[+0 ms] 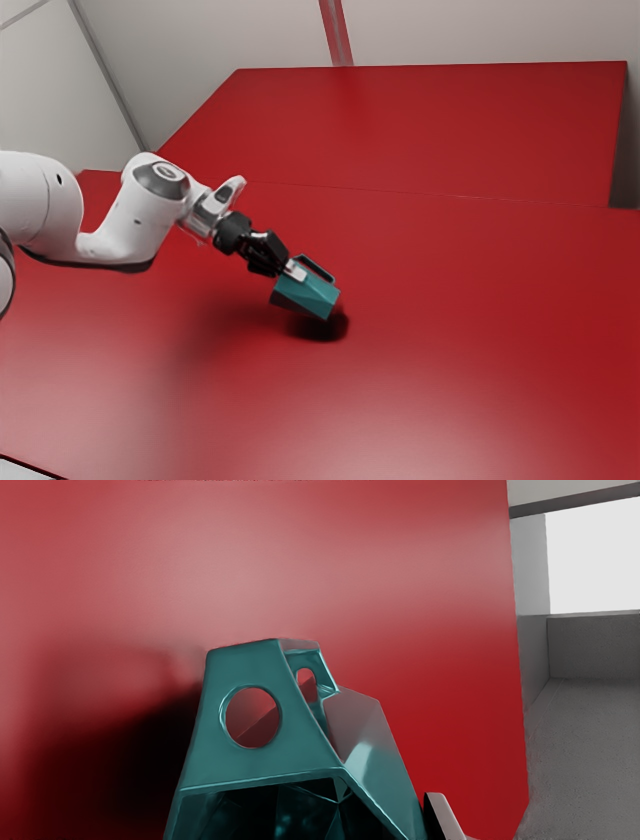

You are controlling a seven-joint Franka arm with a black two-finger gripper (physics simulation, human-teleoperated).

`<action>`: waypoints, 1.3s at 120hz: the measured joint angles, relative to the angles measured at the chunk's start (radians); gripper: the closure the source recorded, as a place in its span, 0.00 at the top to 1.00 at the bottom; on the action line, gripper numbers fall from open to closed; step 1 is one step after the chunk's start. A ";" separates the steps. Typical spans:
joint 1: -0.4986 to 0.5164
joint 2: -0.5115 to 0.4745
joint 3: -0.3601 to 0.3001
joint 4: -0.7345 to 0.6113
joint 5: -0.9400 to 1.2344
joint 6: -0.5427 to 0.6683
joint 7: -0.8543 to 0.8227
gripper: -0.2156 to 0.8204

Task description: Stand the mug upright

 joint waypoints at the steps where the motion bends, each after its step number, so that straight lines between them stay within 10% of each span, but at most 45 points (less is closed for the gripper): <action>1: 0.000 -0.005 0.000 0.001 0.006 -0.001 -0.001 0.05; 72: -0.017 -0.071 -0.021 0.173 0.852 0.089 -0.240 0.04; 156: -0.040 0.047 -0.056 0.099 0.973 0.272 -0.466 0.03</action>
